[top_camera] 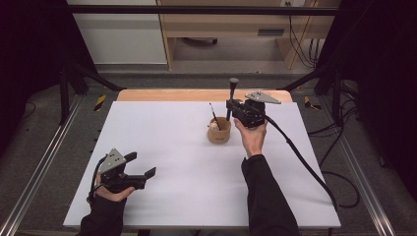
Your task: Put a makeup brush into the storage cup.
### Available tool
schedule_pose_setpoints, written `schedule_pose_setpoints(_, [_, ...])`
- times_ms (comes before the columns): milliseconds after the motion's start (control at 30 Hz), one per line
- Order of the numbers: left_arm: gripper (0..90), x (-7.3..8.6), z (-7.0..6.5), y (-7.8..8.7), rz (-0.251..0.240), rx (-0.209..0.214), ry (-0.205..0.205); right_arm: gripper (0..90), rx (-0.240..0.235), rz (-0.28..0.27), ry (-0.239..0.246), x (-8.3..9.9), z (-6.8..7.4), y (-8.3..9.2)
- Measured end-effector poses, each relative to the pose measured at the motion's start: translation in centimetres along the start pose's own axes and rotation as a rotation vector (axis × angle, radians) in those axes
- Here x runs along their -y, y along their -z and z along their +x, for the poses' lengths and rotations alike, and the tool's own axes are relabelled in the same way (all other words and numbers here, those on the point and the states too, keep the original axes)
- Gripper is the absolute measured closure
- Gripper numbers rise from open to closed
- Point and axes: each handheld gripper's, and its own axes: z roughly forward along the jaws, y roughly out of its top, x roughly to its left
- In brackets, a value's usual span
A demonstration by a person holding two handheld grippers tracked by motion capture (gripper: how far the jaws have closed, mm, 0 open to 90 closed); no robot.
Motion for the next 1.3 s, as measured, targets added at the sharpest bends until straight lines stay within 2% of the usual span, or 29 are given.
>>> schedule_pose_setpoints(1300, [7.3,0.0,0.0,0.0,-0.001,0.004,-0.001,79.1,0.026,0.071,-0.004,3.2,-0.3,-3.1])
